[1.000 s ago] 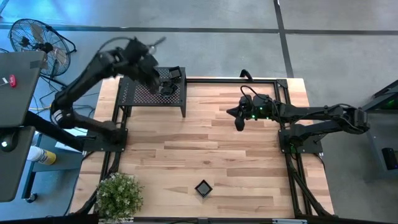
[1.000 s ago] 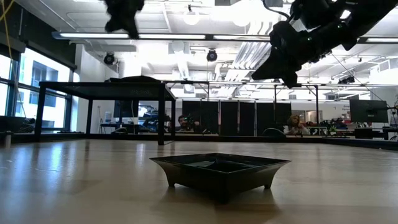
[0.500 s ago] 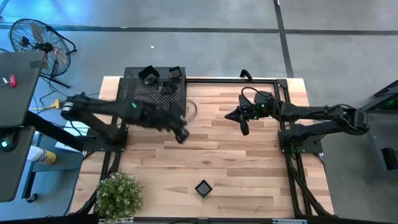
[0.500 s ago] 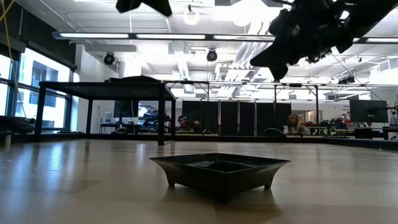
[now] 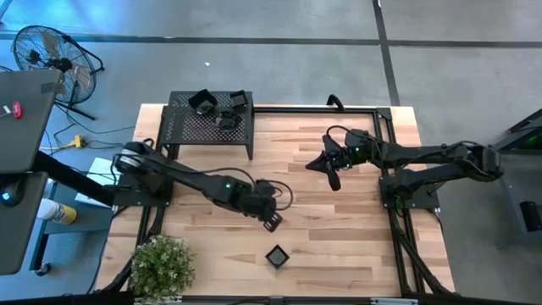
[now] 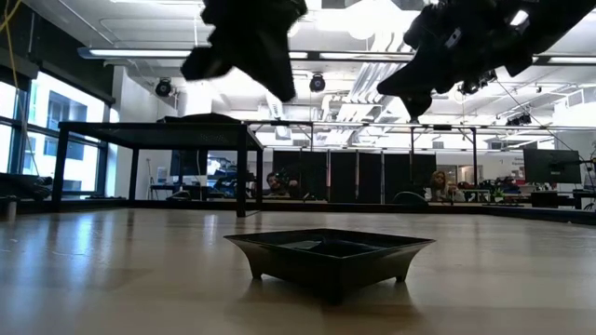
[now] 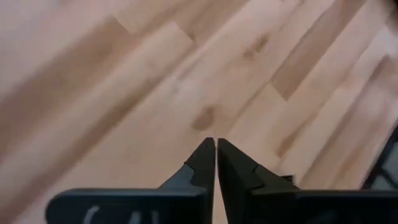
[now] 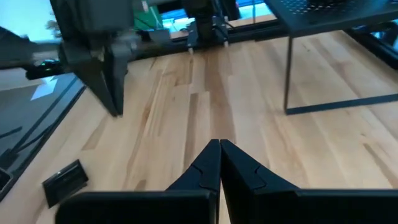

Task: Pick & Place Mini shaped plates
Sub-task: Stack the square plate on top of the other square plates on the shelf

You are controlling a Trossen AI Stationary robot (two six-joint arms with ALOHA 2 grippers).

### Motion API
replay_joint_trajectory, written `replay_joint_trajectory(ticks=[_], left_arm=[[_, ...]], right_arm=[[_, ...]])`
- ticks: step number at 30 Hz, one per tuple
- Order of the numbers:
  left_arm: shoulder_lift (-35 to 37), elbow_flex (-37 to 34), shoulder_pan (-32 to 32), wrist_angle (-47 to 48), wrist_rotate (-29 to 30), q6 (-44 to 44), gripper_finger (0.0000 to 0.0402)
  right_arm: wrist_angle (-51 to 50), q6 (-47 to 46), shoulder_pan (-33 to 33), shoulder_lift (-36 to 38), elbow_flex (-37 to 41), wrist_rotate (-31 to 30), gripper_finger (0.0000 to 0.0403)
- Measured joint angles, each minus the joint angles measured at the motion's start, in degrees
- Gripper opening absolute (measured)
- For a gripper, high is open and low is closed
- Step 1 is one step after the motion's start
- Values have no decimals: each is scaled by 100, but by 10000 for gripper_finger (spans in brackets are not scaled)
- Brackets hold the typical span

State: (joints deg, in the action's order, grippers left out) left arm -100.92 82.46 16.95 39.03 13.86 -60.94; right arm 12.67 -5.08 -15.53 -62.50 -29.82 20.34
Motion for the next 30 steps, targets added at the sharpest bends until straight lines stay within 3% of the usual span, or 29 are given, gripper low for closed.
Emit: replay_joint_trajectory(ticks=[6,12,26,30], left_arm=[[-482,3,27,-662,-603,-265,61],[-980,2,306,-684,-968,-252,105],[-1858,4,980,-1580,-924,-1030,105],[-1876,9,979,-1616,-911,-1100,82]], right_arm=[[14,14,210,0,0,-31,1],[6,-78,296,0,0,-42,0],[2,-93,337,0,0,-42,1],[-11,-90,337,0,0,-35,1]])
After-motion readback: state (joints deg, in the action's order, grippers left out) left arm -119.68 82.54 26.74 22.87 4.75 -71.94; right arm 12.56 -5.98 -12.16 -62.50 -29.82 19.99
